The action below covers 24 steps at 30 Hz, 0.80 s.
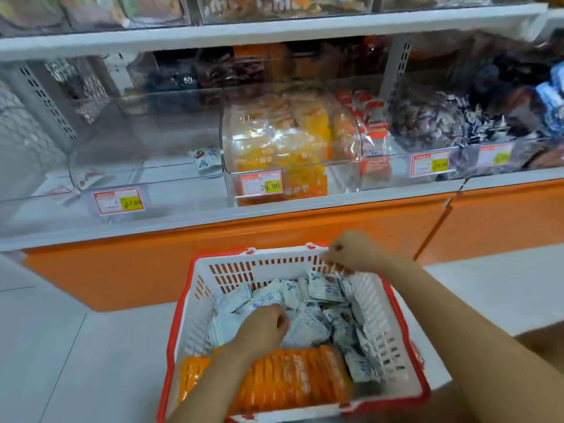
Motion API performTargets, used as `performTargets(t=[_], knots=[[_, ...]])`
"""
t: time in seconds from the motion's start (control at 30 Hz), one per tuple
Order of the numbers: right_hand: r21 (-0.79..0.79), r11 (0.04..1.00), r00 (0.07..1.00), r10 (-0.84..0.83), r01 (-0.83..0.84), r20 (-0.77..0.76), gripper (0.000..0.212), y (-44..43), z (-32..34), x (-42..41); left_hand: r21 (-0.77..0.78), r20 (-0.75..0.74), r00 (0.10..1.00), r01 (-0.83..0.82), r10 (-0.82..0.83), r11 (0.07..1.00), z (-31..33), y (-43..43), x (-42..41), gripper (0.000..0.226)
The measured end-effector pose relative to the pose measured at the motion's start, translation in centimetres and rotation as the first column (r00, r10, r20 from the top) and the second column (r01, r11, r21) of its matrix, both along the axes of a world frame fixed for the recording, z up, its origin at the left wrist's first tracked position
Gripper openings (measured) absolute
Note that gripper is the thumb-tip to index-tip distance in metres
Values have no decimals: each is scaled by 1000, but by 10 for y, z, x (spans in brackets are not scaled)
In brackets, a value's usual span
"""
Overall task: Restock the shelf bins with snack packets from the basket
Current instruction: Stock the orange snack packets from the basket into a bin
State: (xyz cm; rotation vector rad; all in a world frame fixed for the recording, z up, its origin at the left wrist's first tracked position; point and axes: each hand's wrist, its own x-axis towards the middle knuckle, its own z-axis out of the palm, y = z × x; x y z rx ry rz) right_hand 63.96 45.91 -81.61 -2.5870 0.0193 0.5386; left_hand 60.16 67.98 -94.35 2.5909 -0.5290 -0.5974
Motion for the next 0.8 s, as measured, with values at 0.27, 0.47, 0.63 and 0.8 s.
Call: performTargets(t=[0.27,0.47,0.63,0.8], knots=[[-147,968,845,97,-203,-526,52,28,-111,-96,133,-68,998,11,-2,991,-33,-6,-31,27],[-256,936,914,129,-239,-384,38,56,-116,-105,120,-129,992,8,8,993,-35,-8,-24,26],[-262,955,953,59,-140,-296,16,65,-117,-99,51,-127,989,-67,73,996,-29,-10,-18,24],[-303,922,931,131,-240,-339,25,68,-120,-115,76,-197,979,-44,58,996,-23,-13,-19,29]])
